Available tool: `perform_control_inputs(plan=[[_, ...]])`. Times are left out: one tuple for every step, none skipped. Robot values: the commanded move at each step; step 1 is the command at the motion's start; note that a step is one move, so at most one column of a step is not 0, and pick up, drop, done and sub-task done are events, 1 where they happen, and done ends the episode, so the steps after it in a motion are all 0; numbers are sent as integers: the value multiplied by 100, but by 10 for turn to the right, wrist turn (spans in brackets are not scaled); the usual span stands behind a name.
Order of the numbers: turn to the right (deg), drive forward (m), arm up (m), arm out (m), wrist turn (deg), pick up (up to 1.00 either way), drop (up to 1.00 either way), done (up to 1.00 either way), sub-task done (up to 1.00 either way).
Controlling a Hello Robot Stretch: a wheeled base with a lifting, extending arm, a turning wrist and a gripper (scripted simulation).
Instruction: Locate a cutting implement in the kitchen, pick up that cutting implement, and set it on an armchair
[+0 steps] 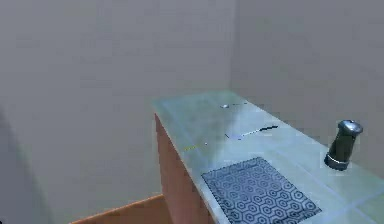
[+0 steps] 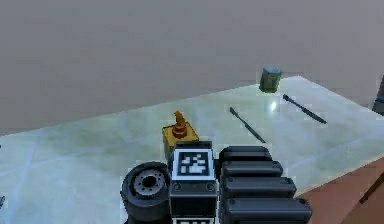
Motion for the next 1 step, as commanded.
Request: perform_control_inputs(plan=[[-450,0,0,0,0,0,0,0,0]])
